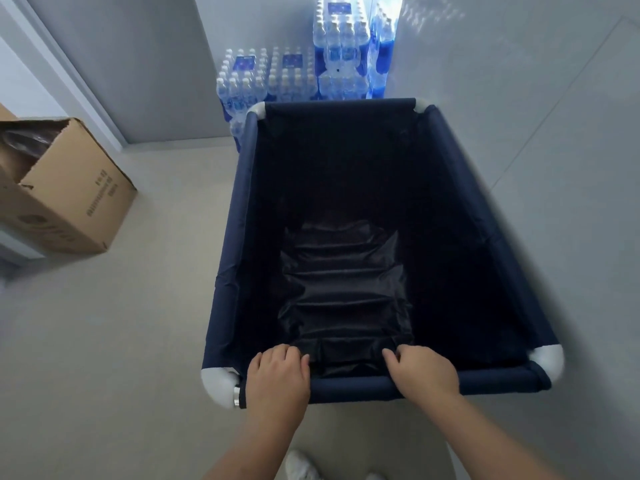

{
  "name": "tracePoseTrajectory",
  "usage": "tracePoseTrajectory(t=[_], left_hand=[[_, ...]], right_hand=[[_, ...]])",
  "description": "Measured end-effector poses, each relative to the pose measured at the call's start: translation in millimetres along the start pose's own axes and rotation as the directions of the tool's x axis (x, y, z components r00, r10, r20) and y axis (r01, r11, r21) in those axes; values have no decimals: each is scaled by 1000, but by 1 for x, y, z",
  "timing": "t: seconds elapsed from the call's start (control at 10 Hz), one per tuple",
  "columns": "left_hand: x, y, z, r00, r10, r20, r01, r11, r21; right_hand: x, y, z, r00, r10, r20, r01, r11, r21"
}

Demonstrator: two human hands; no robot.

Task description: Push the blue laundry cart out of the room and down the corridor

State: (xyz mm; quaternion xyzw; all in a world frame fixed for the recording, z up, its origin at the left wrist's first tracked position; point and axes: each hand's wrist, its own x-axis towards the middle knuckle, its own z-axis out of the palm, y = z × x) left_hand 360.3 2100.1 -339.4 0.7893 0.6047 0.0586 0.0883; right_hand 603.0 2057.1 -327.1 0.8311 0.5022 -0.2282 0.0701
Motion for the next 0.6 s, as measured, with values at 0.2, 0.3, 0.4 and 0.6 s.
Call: tracePoseTrajectory(t=[0.2,0.3,0.4,0.6], left_hand=[[-26,-4,-10,994,-92,55,91,995,29],[-24,-3,-35,993,-94,74,93,996,11],[0,5,-78,1000,-15,-19,14,999,-38],[64,0,-177,987,35,-157,-54,991,-120]], right_hand=[[-15,10,1,970,-184,-158,197,978,71],[-28,6,-17,943,-285,-173,310,940,143],[-43,-8,-54,888,-388,-248,444,863,240],[-87,-55,-162,682,-442,-583,688,659,304]])
